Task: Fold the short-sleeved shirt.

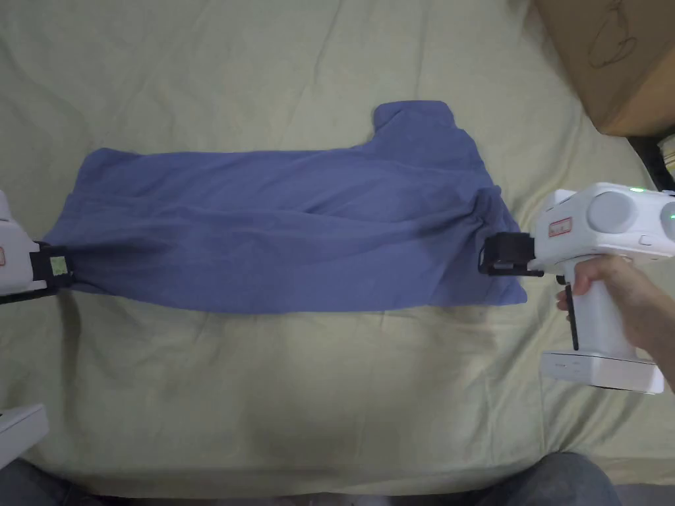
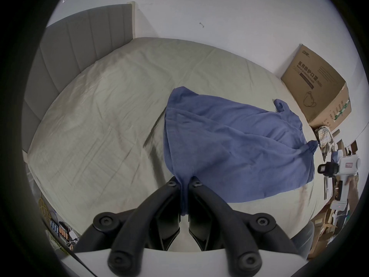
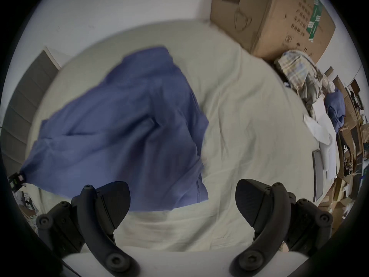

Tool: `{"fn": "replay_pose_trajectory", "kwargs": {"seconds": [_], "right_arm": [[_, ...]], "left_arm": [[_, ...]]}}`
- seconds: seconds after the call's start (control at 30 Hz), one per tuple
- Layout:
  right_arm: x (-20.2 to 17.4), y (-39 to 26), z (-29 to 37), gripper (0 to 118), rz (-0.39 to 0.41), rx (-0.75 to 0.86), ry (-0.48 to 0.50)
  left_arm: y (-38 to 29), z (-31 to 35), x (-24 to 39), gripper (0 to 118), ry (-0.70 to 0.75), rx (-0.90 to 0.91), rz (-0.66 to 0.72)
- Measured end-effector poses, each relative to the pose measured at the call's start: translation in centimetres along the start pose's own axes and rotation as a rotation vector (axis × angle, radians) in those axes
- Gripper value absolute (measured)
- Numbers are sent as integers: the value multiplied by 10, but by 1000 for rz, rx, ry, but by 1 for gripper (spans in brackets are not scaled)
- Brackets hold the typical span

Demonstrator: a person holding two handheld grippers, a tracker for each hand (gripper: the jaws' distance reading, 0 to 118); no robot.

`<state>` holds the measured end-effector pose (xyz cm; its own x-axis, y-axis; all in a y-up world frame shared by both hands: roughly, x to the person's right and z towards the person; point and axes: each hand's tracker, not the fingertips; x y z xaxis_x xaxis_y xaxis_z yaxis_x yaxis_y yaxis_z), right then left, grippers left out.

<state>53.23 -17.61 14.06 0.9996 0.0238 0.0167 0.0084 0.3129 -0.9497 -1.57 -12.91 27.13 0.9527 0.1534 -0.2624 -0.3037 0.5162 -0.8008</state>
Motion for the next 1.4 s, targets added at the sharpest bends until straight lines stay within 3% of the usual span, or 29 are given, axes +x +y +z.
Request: {"fn": "replay_pose_trajectory", "kwargs": {"seconds": [0.07,0.13,0.17,0.23,0.3,0.37,0.47,0.57,0.67,0.93,0.97,1.0,1.03,1.07,1.1,1.13,1.17,1.23,1.4], "right_arm": [[-2,-1,-16,107,2,-13,-5],[-5,-3,-29,95,-15,-10,-7],[-2,-4,-33,82,-34,-13,-2],[0,-5,-39,40,-98,-31,60],[3,-6,-32,10,-156,-12,128],[8,-6,-22,9,-157,-9,126],[14,-10,10,9,-110,29,157],[22,-24,52,9,-134,99,235],[30,-49,80,9,-88,121,223],[31,-142,64,9,-108,43,220],[29,-149,58,9,-116,39,215],[29,-152,56,13,-124,38,208],[28,-154,56,24,-130,42,194],[28,-152,60,45,-123,53,170],[31,-149,65,79,-103,77,147],[31,-145,75,94,-84,121,132],[31,-141,87,97,-68,182,118],[25,-133,119,97,-32,348,101],[2,-128,183,98,67,765,48]], "left_arm": [[-4,-5,0,3,11,-13,5],[-5,-9,-3,3,17,-22,17],[-6,-10,-5,3,19,-28,27],[-8,-14,-6,3,22,-35,45],[-8,-17,-7,3,30,-39,57],[-9,-16,-8,3,28,-42,70],[-7,-6,-11,3,10,-25,97],[-5,10,-18,3,-14,2,121],[-12,23,-25,3,8,19,99],[-82,22,-44,7,53,-96,134],[-89,20,-42,19,85,-116,121],[-95,20,-40,44,111,-128,104],[-96,21,-39,68,142,-130,77],[-97,24,-39,87,147,-114,70],[-95,31,-39,106,141,-84,75],[-91,40,-39,113,128,-35,82],[-85,50,-37,113,96,25,93],[-76,68,-30,113,50,150,94],[-59,108,12,113,56,502,-49]]}}
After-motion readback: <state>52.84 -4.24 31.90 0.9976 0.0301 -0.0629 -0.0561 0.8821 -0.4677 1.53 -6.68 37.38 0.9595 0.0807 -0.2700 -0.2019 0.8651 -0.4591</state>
